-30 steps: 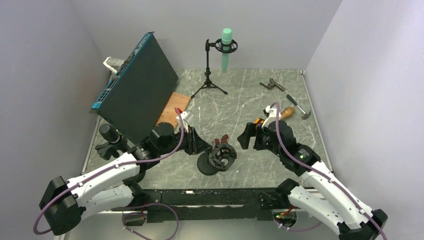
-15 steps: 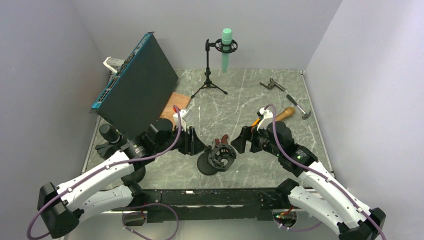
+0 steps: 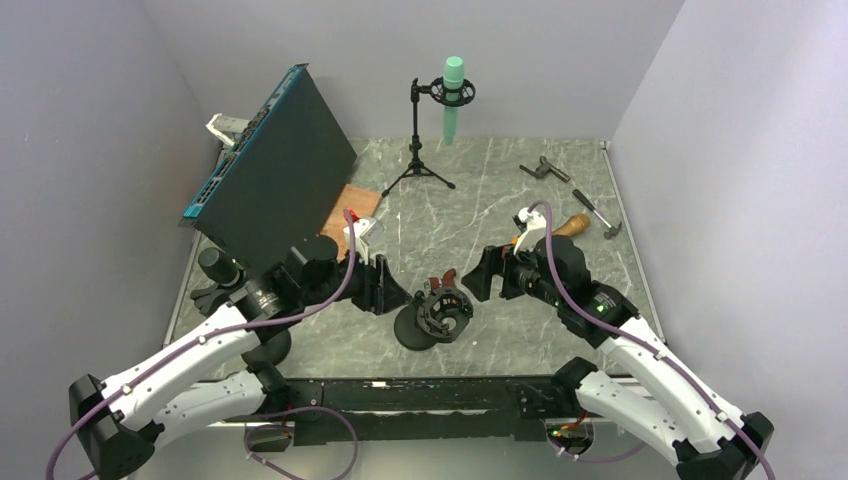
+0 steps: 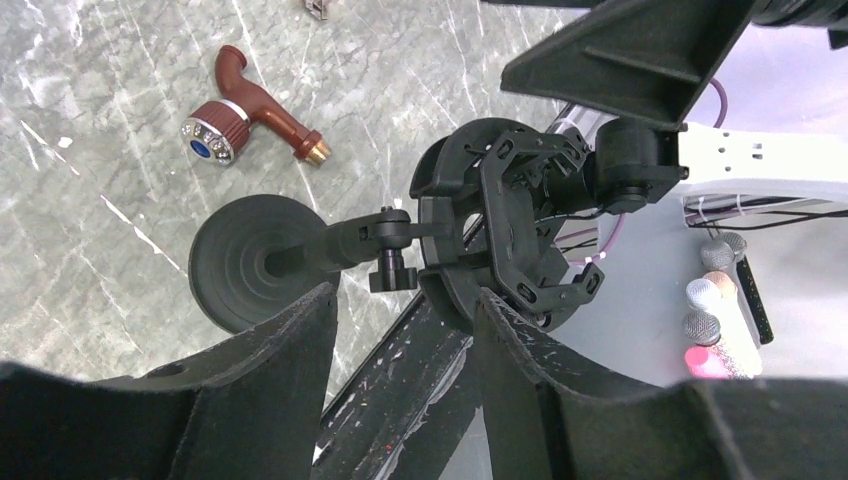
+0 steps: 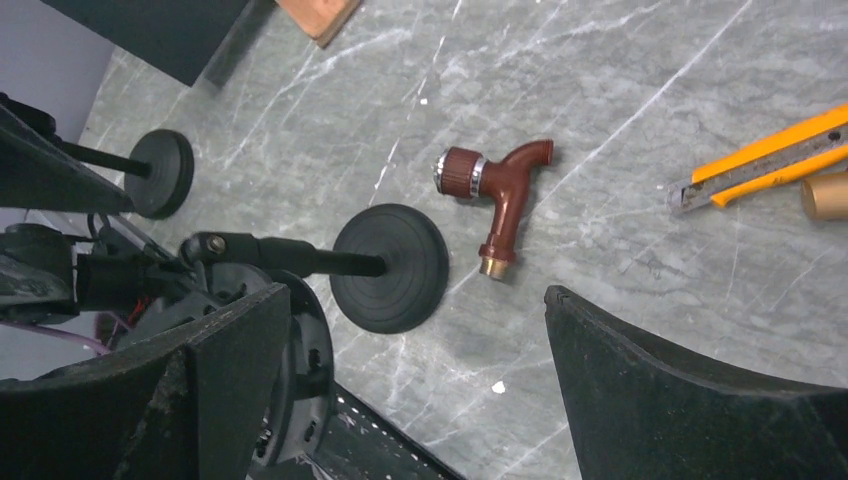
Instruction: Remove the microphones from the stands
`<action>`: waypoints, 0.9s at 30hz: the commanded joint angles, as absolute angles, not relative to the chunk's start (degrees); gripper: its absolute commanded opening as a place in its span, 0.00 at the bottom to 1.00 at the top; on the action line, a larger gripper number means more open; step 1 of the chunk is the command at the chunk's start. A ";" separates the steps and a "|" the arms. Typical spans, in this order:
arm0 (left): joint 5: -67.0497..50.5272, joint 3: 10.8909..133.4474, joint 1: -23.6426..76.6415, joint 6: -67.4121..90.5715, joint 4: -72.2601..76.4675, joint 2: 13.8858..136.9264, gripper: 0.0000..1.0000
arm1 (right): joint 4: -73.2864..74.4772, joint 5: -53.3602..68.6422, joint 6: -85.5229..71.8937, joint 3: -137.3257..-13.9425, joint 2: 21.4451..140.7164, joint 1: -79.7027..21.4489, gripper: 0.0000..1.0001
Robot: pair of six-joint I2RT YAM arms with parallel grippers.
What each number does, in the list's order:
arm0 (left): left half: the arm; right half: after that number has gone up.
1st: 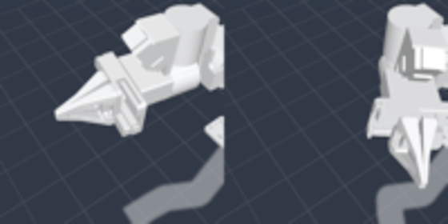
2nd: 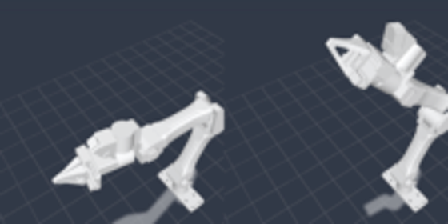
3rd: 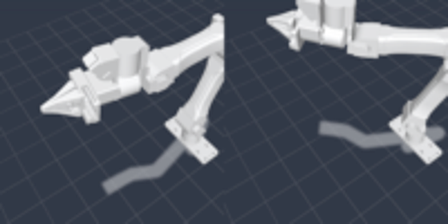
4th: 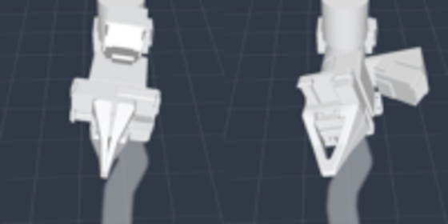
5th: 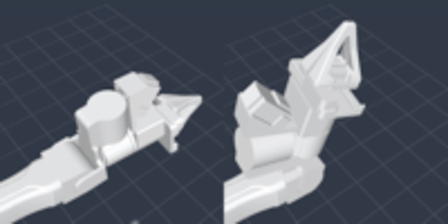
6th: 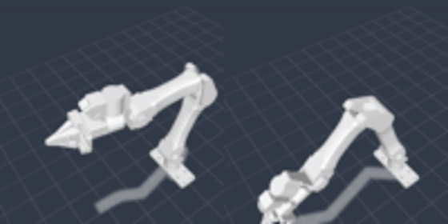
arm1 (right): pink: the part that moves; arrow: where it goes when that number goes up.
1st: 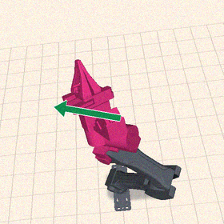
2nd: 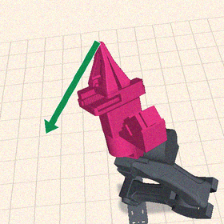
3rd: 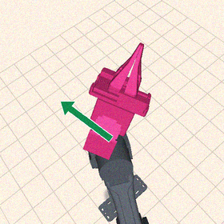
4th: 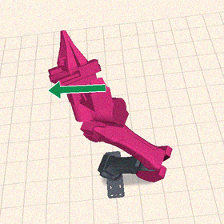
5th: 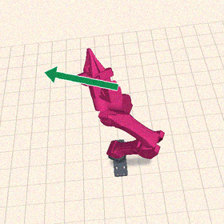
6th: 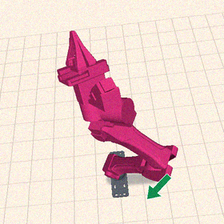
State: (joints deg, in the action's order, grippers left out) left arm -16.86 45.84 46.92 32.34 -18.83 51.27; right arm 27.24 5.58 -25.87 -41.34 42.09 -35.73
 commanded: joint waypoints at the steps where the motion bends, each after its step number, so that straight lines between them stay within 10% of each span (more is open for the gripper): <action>1: -18.18 45.54 46.87 31.87 -19.18 48.43 0.56 | 27.63 4.89 -23.55 -48.24 44.28 -35.95 1.00; 20: -6.71 53.69 46.80 29.48 -31.96 38.62 0.58 | 23.67 -18.03 -28.70 -69.59 64.40 -35.86 1.00; 27: -1.20 65.81 46.79 27.44 -43.66 37.25 0.59 | 19.70 -1.05 -24.41 -76.97 73.05 -35.60 1.00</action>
State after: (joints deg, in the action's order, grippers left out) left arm -5.61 58.48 46.92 29.54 -36.51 37.60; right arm 24.71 -11.86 -27.14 -75.07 71.83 -35.64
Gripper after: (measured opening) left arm 0.591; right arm 0.997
